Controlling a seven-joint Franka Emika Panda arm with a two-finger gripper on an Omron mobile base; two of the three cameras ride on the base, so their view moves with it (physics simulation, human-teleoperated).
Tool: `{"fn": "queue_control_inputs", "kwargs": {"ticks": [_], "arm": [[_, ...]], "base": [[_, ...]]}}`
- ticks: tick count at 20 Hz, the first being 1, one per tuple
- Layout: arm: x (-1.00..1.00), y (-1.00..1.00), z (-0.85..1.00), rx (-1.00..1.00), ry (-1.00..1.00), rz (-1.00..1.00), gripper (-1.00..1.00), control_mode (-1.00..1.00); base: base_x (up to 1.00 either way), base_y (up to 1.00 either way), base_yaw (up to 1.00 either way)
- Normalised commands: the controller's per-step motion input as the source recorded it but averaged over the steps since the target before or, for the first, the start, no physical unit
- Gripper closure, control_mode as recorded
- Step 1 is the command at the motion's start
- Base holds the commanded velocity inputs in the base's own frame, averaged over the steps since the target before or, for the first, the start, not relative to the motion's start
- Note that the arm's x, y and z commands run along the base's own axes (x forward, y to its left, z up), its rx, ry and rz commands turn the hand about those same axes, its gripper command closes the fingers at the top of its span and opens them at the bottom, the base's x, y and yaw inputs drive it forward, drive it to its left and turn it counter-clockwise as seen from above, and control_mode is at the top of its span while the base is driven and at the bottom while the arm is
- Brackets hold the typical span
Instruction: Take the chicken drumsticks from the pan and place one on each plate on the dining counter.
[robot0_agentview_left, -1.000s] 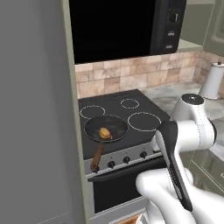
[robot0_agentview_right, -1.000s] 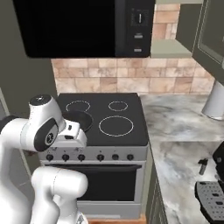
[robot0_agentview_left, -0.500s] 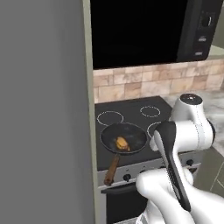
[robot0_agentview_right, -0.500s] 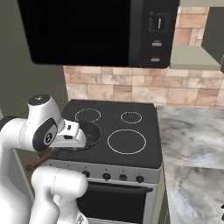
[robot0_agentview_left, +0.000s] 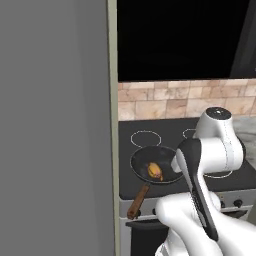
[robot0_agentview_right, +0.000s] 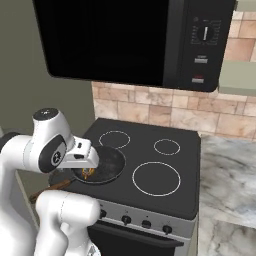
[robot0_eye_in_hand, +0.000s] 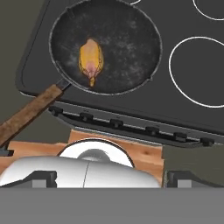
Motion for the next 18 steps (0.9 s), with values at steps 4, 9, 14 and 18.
{"fn": "queue_control_inputs", "kwargs": {"ticks": [4, 9, 14, 18], "arm": [[0.14, -0.13, -0.07, 0.00, 0.00, 0.27, -1.00, -1.00], [0.29, 0.05, 0.00, 0.00, 0.00, 0.01, -1.00, -1.00], [0.38, 0.35, -0.07, 0.01, 0.05, -0.05, -1.00, -1.00], [0.43, 0.40, -0.37, 0.05, 0.08, -0.04, -1.00, -1.00]], "base": [[0.00, 0.00, 0.00], [0.00, 0.00, 0.00], [0.00, 0.00, 0.00], [0.00, 0.00, 0.00]]}}
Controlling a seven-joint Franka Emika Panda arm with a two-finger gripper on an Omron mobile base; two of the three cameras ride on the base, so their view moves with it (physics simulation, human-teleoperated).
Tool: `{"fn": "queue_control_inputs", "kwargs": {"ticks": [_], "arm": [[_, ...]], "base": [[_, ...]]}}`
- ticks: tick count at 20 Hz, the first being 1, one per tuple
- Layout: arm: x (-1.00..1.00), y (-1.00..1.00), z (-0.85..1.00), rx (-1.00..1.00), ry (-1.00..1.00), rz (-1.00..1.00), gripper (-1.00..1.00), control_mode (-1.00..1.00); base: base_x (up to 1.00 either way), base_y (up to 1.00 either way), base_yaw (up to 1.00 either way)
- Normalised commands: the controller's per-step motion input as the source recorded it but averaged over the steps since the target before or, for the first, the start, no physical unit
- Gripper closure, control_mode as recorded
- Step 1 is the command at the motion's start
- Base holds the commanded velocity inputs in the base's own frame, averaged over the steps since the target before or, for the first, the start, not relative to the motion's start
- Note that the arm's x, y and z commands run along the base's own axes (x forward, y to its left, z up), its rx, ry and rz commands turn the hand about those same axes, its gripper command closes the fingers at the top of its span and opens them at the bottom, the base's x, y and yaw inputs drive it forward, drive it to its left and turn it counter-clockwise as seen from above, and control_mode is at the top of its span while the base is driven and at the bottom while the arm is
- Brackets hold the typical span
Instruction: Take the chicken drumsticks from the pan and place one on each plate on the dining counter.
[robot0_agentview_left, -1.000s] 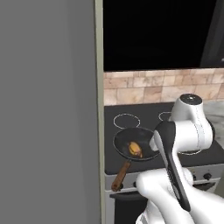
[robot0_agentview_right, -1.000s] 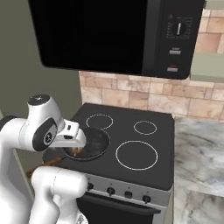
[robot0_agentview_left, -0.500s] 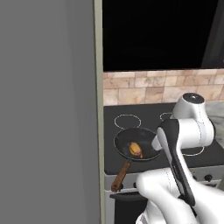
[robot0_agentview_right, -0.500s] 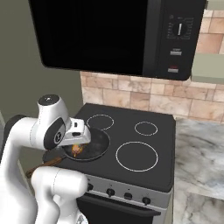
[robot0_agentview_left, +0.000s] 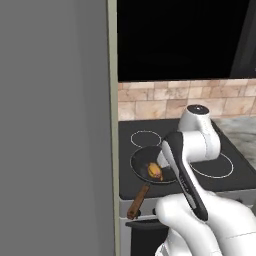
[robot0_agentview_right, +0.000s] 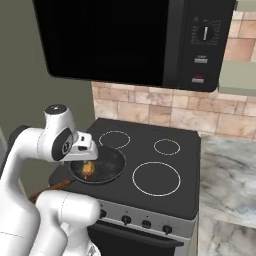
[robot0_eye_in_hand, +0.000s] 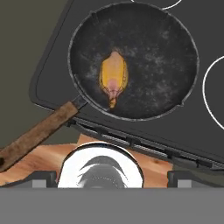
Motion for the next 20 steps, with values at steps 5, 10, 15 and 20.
{"fn": "queue_control_inputs", "kwargs": {"ticks": [5, 10, 15, 20], "arm": [[0.44, 0.22, -0.47, 0.02, 0.04, -0.02, -1.00, -1.00], [0.47, 0.03, -0.50, 0.00, 0.00, 0.00, -1.00, -1.00], [0.55, 0.00, -0.43, 0.00, 0.00, 0.00, -1.00, -1.00], [0.51, 0.00, -0.27, 0.00, 0.00, 0.00, -1.00, -1.00]], "base": [[0.00, 0.00, 0.00], [0.00, 0.00, 0.00], [0.00, 0.00, 0.00], [0.00, 0.00, 0.00]]}}
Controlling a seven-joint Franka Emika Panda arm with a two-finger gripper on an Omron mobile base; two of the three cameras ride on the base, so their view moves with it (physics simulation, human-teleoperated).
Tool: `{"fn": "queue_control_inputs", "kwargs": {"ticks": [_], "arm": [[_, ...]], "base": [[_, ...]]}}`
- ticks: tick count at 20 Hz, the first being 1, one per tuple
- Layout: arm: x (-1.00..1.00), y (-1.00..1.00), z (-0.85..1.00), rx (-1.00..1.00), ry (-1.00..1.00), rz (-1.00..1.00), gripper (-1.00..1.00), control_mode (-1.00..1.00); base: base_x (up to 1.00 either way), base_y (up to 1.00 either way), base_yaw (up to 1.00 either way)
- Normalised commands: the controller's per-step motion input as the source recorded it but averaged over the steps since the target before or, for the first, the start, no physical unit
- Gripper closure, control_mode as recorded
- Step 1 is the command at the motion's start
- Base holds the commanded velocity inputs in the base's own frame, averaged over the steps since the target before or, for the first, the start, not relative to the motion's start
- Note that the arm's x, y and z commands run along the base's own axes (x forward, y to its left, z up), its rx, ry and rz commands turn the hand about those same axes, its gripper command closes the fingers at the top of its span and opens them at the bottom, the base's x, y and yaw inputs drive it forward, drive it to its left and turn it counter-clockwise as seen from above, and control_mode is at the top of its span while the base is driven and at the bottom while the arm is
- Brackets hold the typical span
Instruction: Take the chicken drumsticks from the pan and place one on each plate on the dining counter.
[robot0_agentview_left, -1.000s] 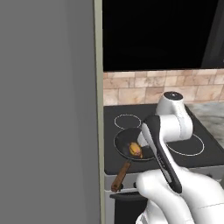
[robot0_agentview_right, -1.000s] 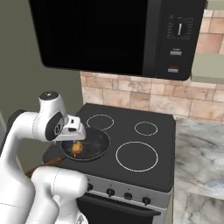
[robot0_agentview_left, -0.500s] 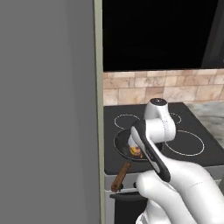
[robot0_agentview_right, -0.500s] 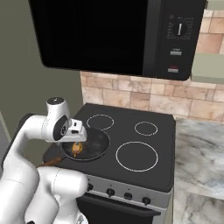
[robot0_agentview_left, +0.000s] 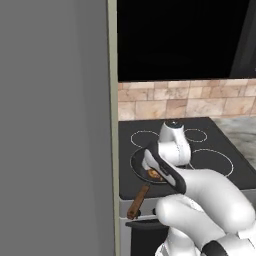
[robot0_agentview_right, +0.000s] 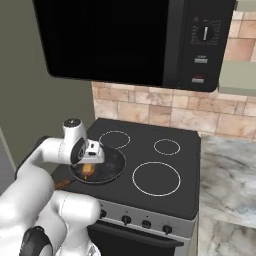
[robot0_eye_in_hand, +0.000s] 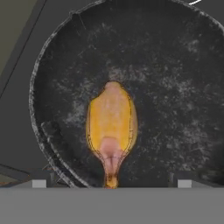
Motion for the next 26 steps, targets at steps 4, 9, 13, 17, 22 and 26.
{"fn": "queue_control_inputs", "kwargs": {"ticks": [4, 9, 13, 17, 22, 26], "arm": [[0.34, 0.12, -0.27, 0.00, 0.00, 0.00, -1.00, -1.00], [0.23, 0.18, -0.32, 0.00, 0.00, 0.00, -1.00, -1.00], [0.34, -0.02, -0.36, 0.01, 0.00, -0.01, -1.00, -1.00], [0.20, -0.25, -0.34, 0.03, 0.00, -0.07, -1.00, -1.00], [-0.02, -0.05, -0.32, 0.03, 0.02, -0.09, -1.00, -1.00], [-0.09, 0.00, -0.40, 0.04, 0.13, -0.07, -1.00, -1.00]], "base": [[0.00, 0.00, 0.00], [0.00, 0.00, 0.00], [0.00, 0.00, 0.00], [0.00, 0.00, 0.00], [0.00, 0.00, 0.00], [0.00, 0.00, 0.00]]}}
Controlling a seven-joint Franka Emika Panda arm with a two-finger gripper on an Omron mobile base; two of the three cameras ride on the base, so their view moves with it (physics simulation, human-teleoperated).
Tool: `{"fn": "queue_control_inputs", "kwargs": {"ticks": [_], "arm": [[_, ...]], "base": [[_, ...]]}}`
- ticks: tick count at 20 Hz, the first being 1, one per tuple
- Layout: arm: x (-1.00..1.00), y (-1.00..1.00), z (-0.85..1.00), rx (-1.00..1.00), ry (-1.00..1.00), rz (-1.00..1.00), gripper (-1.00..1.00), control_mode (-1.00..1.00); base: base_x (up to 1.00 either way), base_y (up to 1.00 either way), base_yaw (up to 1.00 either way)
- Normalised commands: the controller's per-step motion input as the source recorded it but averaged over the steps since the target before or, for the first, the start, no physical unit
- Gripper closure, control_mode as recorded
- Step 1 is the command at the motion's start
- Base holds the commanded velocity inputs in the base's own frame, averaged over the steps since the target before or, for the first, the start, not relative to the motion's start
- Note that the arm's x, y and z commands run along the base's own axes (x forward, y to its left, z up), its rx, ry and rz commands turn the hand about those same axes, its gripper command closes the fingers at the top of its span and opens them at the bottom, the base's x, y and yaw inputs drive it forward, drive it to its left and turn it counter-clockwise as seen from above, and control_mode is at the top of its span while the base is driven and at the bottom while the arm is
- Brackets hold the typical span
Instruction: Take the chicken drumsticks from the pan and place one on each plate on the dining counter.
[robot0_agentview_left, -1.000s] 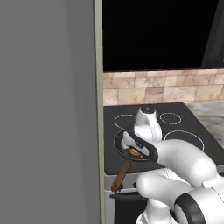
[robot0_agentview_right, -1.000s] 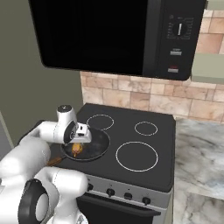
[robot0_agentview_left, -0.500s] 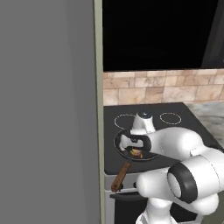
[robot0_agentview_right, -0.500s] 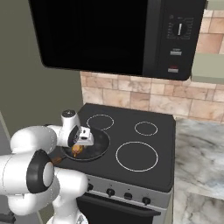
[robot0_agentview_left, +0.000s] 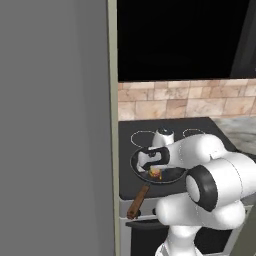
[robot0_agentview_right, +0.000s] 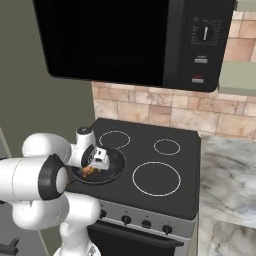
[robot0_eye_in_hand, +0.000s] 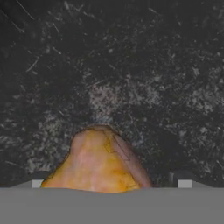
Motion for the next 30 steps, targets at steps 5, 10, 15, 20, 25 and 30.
{"fn": "queue_control_inputs", "kwargs": {"ticks": [5, 10, 15, 20, 25, 30], "arm": [[-0.13, 0.03, -0.50, 0.03, 0.18, -0.11, 1.00, -1.00], [-0.17, 0.01, -0.30, 0.04, 0.04, -0.12, 1.00, -1.00], [-0.54, 0.10, 0.02, 0.05, -0.02, -0.13, 1.00, -1.00], [-0.50, -0.02, 0.61, 0.12, -0.26, -0.14, 1.00, -1.00], [-0.47, -0.39, 1.00, 0.18, -0.41, -0.07, 1.00, -1.00], [-0.89, -0.56, 0.79, 0.02, -0.52, -0.08, 1.00, -1.00]], "base": [[0.00, 0.00, 0.00], [0.00, 0.00, 0.00], [0.00, 0.00, 0.00], [0.00, 0.00, 0.00], [0.00, 0.00, 0.00], [0.00, 0.00, 0.00]]}}
